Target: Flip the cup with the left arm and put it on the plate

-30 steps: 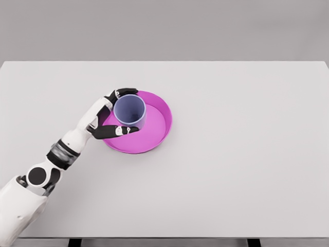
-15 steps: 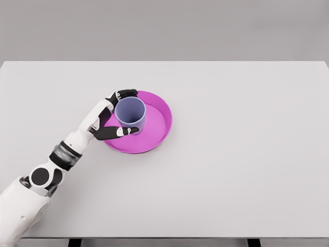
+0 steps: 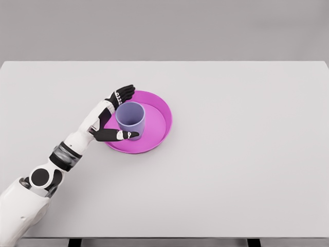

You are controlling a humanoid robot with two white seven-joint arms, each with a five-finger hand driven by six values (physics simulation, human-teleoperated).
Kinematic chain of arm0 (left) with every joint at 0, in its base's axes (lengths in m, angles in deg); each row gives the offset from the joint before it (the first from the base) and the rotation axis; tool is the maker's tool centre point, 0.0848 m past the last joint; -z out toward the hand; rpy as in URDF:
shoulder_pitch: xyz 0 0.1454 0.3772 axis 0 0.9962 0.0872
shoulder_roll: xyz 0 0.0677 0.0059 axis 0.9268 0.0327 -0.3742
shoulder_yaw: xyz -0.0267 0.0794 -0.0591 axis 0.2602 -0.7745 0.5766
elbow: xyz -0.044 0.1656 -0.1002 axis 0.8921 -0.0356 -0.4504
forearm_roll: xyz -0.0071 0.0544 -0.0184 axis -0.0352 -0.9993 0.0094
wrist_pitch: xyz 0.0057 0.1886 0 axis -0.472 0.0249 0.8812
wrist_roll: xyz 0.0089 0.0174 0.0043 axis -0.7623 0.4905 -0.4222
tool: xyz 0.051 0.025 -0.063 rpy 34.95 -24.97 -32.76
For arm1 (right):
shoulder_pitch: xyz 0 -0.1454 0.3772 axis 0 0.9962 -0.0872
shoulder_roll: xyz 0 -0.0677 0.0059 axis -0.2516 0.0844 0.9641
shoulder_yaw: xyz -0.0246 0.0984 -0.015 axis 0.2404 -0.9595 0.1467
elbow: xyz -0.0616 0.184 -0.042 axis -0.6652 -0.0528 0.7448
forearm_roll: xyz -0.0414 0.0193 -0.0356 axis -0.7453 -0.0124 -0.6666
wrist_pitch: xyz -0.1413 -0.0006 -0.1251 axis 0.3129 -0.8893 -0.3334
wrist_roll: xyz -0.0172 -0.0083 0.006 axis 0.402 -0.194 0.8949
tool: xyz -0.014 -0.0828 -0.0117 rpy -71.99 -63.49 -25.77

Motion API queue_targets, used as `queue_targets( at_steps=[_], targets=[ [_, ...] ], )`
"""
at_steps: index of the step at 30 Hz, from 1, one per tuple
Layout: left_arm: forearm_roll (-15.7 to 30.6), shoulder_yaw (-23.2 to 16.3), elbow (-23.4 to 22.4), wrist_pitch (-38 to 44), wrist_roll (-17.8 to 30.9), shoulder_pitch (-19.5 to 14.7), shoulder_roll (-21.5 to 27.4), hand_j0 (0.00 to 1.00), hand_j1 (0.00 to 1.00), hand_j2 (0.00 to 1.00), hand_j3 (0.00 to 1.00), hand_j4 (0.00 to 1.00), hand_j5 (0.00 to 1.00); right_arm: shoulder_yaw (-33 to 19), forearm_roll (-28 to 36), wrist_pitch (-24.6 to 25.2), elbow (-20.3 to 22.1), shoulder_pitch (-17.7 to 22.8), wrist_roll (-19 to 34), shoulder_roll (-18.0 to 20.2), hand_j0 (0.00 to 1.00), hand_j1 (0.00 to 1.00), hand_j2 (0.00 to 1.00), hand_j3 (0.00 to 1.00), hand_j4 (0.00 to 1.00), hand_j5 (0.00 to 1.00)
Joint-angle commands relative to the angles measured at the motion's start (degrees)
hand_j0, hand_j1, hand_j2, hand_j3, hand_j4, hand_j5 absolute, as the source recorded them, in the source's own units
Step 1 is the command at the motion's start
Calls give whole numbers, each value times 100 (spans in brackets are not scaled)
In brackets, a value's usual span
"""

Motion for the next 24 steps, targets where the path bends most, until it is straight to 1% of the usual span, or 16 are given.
queue_targets(
  at_steps=[1, 9, 11, 13, 15, 21, 24],
  targets=[
    [20, 10, 30, 1, -3, 0, 12, 100, 100, 100, 100, 100, 100, 1, -1, 0, -2, 0, 1, 0, 100, 100, 100, 100, 100, 100],
    [11, 36, 83, -8, 6, 0, 74, 100, 100, 100, 100, 100, 100, 1, -1, 0, 6, 0, 1, 0, 100, 100, 100, 100, 100, 100],
    [11, 45, 180, 1, -3, -9, 83, 100, 100, 100, 100, 100, 100, 1, -1, 0, -2, 0, 1, 0, 100, 100, 100, 100, 100, 100],
    [11, 54, 180, 1, -3, -18, 91, 100, 100, 100, 100, 100, 100, 1, -1, 0, -2, 0, 1, 0, 100, 100, 100, 100, 100, 100],
    [20, 54, 180, 1, -3, -26, 223, 100, 100, 100, 100, 100, 100, 1, -1, 0, -2, 0, 1, 0, 100, 100, 100, 100, 100, 100],
    [11, 63, 189, 1, -3, -44, 302, 100, 100, 100, 100, 100, 100, 1, -1, 0, -2, 0, 1, 0, 100, 100, 100, 100, 100, 100],
    [20, 63, 408, 1, -3, -35, 583, 100, 100, 100, 100, 100, 100, 1, -1, 0, 6, 0, 1, 0, 100, 100, 100, 100, 100, 100]
  ],
)
